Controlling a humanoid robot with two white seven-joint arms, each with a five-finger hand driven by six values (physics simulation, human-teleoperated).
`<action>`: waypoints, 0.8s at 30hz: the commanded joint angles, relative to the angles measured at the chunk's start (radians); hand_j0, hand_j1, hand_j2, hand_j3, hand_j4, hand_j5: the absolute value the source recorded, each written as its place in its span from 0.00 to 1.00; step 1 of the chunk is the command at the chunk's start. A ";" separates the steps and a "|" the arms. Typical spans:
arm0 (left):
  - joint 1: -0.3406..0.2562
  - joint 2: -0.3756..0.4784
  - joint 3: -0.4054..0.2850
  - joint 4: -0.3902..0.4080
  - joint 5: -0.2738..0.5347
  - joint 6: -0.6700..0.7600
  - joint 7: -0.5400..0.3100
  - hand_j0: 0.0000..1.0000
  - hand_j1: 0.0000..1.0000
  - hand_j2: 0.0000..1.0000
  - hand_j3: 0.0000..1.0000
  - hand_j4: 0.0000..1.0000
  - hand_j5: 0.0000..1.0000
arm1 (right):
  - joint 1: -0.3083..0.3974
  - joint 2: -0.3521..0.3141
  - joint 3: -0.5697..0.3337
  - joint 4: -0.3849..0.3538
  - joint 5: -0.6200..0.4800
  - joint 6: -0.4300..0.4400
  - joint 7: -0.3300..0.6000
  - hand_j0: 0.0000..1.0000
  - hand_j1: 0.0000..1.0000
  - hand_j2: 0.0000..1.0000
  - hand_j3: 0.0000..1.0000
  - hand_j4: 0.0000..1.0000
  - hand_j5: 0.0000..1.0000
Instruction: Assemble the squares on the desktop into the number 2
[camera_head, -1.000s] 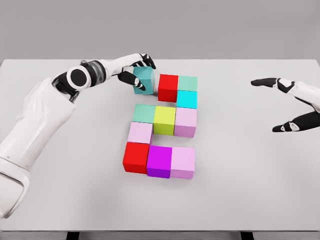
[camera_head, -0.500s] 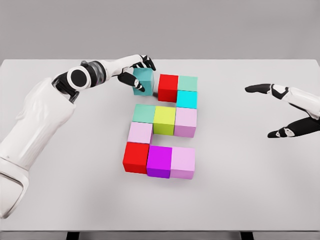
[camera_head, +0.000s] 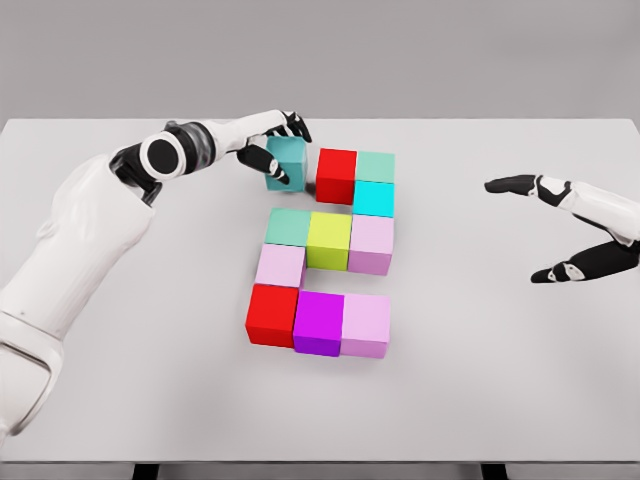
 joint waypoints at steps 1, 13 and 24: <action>0.000 -0.002 0.001 0.000 -0.002 -0.001 0.002 0.35 0.35 0.35 0.35 0.35 0.35 | 0.000 -0.001 -0.002 0.000 -0.009 0.003 0.000 1.00 1.00 1.00 1.00 1.00 1.00; -0.005 -0.029 0.001 0.003 -0.046 0.002 0.002 0.35 0.35 0.35 0.35 0.35 0.35 | 0.003 0.000 0.000 -0.010 -0.009 0.003 0.000 1.00 1.00 1.00 1.00 1.00 1.00; -0.002 -0.035 0.001 0.003 -0.063 -0.003 0.006 0.56 0.56 0.56 0.56 0.56 0.56 | 0.003 0.000 -0.002 -0.010 -0.009 0.003 0.000 1.00 1.00 1.00 1.00 1.00 1.00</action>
